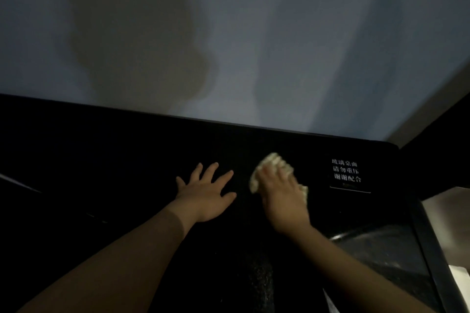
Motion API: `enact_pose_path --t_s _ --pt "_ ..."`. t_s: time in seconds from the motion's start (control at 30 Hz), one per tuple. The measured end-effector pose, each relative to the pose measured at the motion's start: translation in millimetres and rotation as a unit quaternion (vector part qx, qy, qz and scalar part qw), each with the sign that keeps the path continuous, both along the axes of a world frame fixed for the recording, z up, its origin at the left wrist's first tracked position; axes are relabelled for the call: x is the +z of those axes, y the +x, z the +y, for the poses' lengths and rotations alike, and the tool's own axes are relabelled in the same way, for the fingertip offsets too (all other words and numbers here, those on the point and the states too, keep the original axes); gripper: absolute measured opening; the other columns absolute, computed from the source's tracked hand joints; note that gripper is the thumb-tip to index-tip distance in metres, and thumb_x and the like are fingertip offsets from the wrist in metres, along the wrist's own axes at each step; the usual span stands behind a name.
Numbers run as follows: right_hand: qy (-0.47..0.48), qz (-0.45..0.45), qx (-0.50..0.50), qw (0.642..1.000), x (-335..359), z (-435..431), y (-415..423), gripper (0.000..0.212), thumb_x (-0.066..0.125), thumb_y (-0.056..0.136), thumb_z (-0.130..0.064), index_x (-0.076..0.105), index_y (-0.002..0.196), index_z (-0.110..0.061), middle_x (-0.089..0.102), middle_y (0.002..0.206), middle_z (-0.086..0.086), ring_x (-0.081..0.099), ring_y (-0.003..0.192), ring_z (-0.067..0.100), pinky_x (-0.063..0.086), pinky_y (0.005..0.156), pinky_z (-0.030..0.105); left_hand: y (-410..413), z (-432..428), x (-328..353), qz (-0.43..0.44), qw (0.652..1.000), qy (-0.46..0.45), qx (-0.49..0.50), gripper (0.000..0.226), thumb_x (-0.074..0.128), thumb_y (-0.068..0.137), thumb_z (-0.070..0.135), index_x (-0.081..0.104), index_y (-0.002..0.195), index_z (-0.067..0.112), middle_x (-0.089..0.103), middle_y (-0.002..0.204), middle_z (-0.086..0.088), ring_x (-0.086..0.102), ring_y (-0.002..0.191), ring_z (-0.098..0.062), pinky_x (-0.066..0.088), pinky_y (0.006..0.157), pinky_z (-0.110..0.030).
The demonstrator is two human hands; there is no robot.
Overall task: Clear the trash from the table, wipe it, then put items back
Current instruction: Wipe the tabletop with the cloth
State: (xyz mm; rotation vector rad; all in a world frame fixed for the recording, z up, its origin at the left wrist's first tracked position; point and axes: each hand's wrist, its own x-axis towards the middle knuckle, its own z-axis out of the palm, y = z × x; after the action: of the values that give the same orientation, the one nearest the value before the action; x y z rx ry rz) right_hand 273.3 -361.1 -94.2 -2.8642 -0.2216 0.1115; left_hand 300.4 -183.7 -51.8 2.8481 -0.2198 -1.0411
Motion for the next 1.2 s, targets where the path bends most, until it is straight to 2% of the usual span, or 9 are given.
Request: enact_pose_path --t_s 0.1,0.17,0.33,0.47,0.53,0.6,0.77,0.97,1.2 --pt "-0.005 0.0 0.139 0.99 5.7 -11.7 -3.9 0.063 0.019 0.085 -0.034 0.034 0.145 -0.024 0.019 0.153 -0.006 0.02 0.142 0.016 0.01 0.113 0.034 4.8 5.4 1.1 0.003 1.0 -0.022 -0.008 0.061 0.028 0.095 0.059 -0.002 0.147 0.047 -0.019 0.158 0.008 -0.021 0.144 -0.025 -0.006 0.114 -0.059" --pt "-0.016 -0.068 0.045 0.996 -2.0 -36.7 9.4 0.055 0.033 0.08 -0.025 0.056 0.128 -0.018 0.05 0.14 0.01 0.048 0.129 0.032 0.031 0.108 0.04 3.6 6.5 2.5 0.024 0.999 -0.023 -0.03 0.074 0.037 0.09 0.065 -0.006 0.148 0.045 -0.024 0.157 0.006 -0.026 0.143 -0.027 -0.009 0.113 -0.058" --pt "-0.036 -0.011 -0.195 0.98 -6.7 -37.6 44.1 0.054 0.021 0.084 -0.027 0.046 0.132 -0.017 0.037 0.146 0.011 0.034 0.132 0.035 0.025 0.108 0.042 14.7 4.7 12.0 0.055 0.997 -0.025 -0.04 0.093 0.055 0.082 0.063 -0.006 0.149 0.042 -0.026 0.156 0.001 -0.025 0.142 -0.033 -0.005 0.114 -0.058" --pt "-0.015 -0.013 0.077 0.997 -6.5 4.2 23.9 0.056 0.023 0.089 -0.03 0.041 0.14 -0.019 0.031 0.153 0.008 0.029 0.14 0.03 0.016 0.116 0.037 22.2 -2.1 11.0 0.03 0.999 -0.007 -0.034 0.094 0.059 0.082 0.059 -0.004 0.149 0.041 -0.022 0.158 0.001 -0.019 0.144 -0.036 0.004 0.115 -0.057" --pt "-0.048 -0.056 0.142 0.987 -4.8 -14.1 30.1 0.055 0.032 0.084 -0.031 0.053 0.133 -0.019 0.049 0.142 0.006 0.046 0.13 0.027 0.029 0.109 0.04 21.5 -2.7 10.1 0.023 0.999 -0.001 -0.038 0.095 0.059 0.082 0.058 -0.006 0.149 0.041 -0.022 0.158 0.002 -0.018 0.144 -0.036 0.005 0.116 -0.056" --pt "-0.064 -0.076 0.069 0.993 -10.1 -45.0 49.7 0.047 0.036 0.083 -0.027 0.058 0.124 -0.019 0.055 0.135 0.011 0.052 0.125 0.032 0.04 0.104 0.042 19.7 -1.2 8.2 0.015 0.999 -0.002 -0.041 0.095 0.059 0.082 0.059 -0.006 0.149 0.041 -0.022 0.158 0.002 -0.018 0.144 -0.035 0.004 0.116 -0.056" --pt "-0.035 -0.007 -0.219 0.975 -5.3 -42.5 81.9 0.044 0.031 0.095 -0.022 0.039 0.138 -0.016 0.029 0.151 0.011 0.024 0.137 0.034 0.018 0.112 0.042 22.7 0.2 6.4 0.008 0.999 -0.009 -0.037 0.098 0.061 0.079 0.061 -0.006 0.148 0.043 -0.021 0.157 0.005 -0.017 0.144 -0.034 0.003 0.117 -0.057" --pt "-0.01 -0.01 0.125 0.992 -5.1 8.4 73.8 0.049 0.032 0.097 -0.025 0.031 0.145 -0.024 0.02 0.157 0.0 0.015 0.145 0.022 0.006 0.117 0.033 28.0 3.0 3.6 -0.005 0.999 -0.012 -0.037 0.102 0.064 0.076 0.063 -0.004 0.149 0.04 -0.018 0.158 0.009 -0.015 0.145 -0.034 0.007 0.117 -0.056" --pt "-0.037 -0.006 -0.263 0.964 -4.6 -66.2 94.7 0.047 0.034 0.096 -0.018 0.032 0.143 -0.019 0.023 0.155 0.01 0.018 0.142 0.032 0.013 0.115 0.042 25.9 5.5 1.7 -0.033 0.999 -0.014 -0.04 0.11 0.064 0.073 0.065 -0.004 0.152 0.029 -0.013 0.159 0.008 -0.01 0.146 -0.031 0.01 0.118 -0.052"
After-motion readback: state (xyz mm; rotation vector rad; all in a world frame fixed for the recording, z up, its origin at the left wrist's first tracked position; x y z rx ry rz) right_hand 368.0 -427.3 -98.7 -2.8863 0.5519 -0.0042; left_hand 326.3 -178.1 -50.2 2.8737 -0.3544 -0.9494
